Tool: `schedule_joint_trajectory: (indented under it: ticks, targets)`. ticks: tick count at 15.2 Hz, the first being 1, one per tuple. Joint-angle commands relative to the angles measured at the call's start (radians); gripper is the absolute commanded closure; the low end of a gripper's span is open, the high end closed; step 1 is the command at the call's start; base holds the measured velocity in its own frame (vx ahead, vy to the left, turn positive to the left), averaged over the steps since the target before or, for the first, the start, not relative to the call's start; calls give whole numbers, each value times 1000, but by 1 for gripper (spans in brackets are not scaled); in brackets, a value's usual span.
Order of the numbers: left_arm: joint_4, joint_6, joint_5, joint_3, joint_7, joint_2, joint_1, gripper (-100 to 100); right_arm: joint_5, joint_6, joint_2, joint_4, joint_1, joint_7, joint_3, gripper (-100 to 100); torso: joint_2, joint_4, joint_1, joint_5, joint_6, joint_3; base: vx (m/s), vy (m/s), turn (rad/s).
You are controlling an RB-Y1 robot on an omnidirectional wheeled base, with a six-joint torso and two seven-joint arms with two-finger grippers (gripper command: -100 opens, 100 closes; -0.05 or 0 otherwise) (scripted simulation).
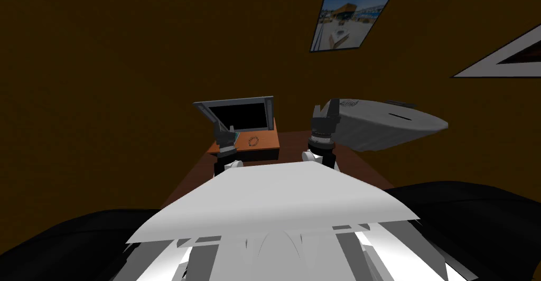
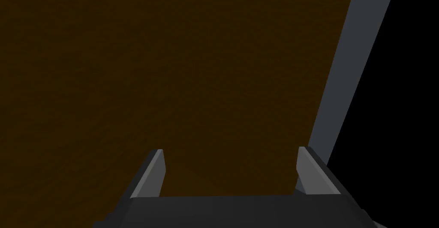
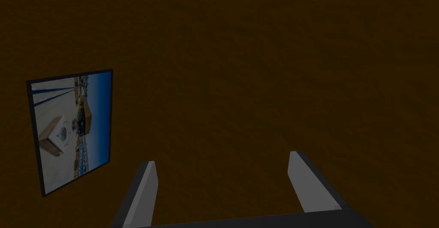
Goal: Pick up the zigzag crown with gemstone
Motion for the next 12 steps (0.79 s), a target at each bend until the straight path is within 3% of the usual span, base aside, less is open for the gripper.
schedule_joint_trajectory:
  ticks: [1, 6, 12]
  targets:
    - [8, 12, 1, 4, 1, 30, -4, -100, 0, 0, 0, 0, 0, 0, 0, 0, 0, 0, 0, 0, 0, 0, 0, 4, -37]
    - [76, 107, 6, 35, 11, 130, -36, -100, 0, 0, 0, 0, 0, 0, 0, 0, 0, 0, 3, 1, 1, 0, 3, 33, -152]
    - [144, 209, 11, 66, 21, 174, -68, -100, 0, 0, 0, 0, 0, 0, 0, 0, -1, 0, 4, 1, 0, -1, 2, 46, -141]
